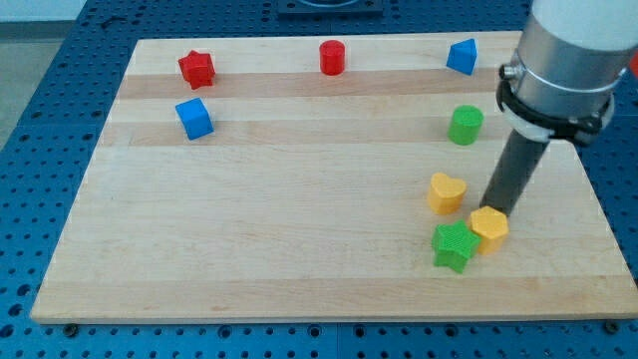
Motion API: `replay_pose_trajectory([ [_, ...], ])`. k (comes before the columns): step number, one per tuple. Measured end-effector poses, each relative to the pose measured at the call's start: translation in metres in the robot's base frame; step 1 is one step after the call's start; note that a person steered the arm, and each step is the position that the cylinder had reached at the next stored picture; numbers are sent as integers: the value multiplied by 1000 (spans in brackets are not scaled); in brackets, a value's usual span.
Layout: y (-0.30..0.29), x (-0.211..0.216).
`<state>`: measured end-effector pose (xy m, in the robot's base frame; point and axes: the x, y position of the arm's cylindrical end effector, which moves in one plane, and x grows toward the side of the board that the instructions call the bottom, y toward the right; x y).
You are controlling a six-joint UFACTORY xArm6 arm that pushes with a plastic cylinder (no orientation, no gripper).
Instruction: Move the yellow heart towards left
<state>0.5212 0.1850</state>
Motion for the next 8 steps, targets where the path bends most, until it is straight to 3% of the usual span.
replay_pose_trajectory([
  [2, 59, 26],
  [7, 57, -6],
  [8, 28, -9],
])
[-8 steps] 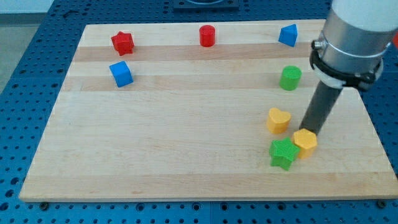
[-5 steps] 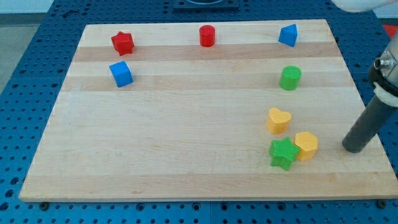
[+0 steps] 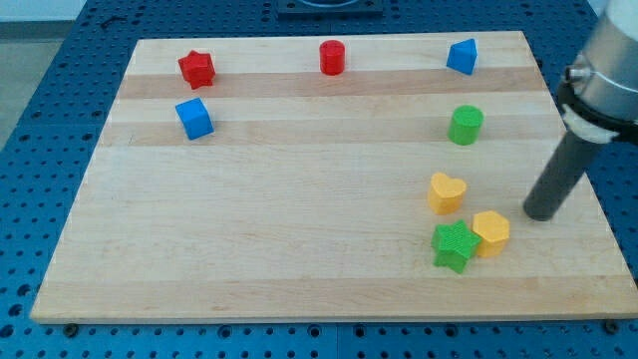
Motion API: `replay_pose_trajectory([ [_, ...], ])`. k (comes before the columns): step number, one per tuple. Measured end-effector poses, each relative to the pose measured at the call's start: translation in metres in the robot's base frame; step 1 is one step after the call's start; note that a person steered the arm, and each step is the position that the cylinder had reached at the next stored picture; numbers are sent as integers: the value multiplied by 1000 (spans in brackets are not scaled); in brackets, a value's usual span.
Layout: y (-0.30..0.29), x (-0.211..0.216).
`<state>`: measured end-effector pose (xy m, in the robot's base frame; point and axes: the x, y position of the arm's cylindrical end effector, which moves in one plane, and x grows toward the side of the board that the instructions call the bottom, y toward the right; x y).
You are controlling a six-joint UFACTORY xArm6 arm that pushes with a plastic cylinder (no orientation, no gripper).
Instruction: Move the yellow heart towards left
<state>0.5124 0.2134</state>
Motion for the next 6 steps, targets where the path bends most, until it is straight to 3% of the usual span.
replay_pose_trajectory([
  [1, -47, -8],
  [2, -52, -38],
  [4, -88, -40],
  [5, -81, -28],
  [6, -20, -28],
])
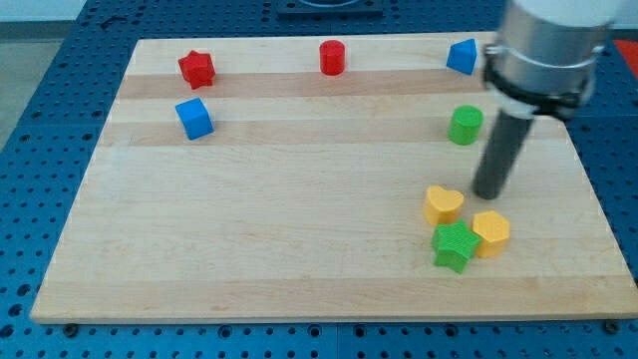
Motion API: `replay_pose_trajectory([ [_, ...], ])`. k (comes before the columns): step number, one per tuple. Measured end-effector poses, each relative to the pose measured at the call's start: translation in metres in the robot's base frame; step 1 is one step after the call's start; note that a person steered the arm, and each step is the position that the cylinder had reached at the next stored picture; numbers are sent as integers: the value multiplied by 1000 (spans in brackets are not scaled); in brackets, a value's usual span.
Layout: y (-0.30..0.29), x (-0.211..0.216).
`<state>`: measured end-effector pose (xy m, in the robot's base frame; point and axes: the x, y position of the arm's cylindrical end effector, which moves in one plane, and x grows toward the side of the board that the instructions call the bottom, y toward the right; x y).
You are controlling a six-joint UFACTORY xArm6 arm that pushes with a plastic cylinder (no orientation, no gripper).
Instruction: Move the yellow heart towards left
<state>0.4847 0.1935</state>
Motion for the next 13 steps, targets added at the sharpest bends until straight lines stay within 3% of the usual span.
replay_pose_trajectory([
  [1, 2, 14],
  [3, -118, 33],
  [5, -166, 23],
  [7, -186, -13],
  [8, -204, -10],
  [11, -200, 25],
  [13, -234, 56],
])
